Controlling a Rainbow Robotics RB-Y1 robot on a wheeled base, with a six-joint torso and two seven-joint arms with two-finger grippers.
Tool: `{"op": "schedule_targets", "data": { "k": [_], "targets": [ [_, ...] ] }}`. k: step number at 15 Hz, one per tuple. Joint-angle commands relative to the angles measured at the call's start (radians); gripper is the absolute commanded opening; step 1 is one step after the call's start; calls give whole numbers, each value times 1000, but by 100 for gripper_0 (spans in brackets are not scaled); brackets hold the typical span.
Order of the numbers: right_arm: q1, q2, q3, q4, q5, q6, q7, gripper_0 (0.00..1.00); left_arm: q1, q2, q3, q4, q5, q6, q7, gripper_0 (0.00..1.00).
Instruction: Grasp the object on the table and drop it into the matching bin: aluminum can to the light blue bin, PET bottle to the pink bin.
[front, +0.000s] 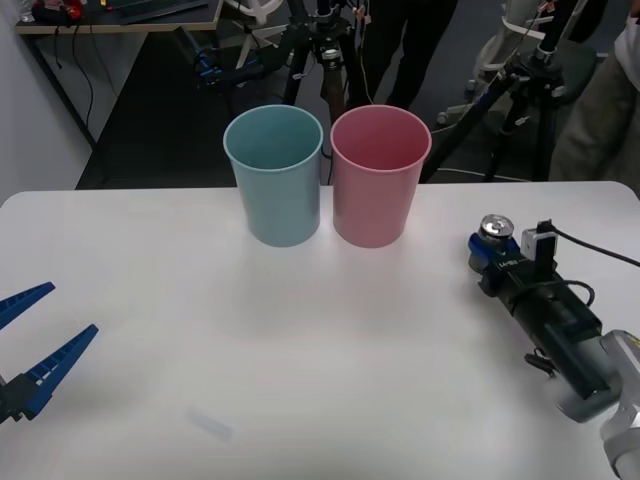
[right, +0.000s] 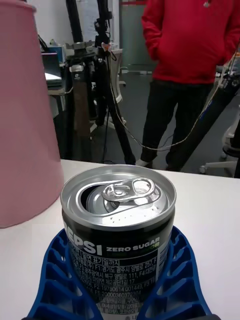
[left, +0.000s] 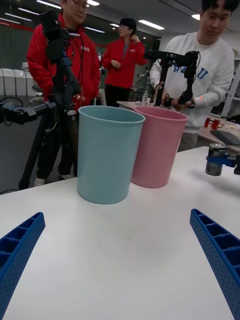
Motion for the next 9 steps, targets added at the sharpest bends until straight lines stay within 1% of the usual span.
{"op": "schedule_targets", "data": {
  "k": [1,5,9],
  "targets": [
    [68,-2,31,-131,10,0,-12,0,0,0,0,0,0,0,0,100],
    [182,-31,115,-351,11,-1,-41,0,0,0,0,0,0,0,0,100],
    [248,-58,187,-540,20,0,-78,0,0,0,0,0,0,0,0,100]
  ]
}}
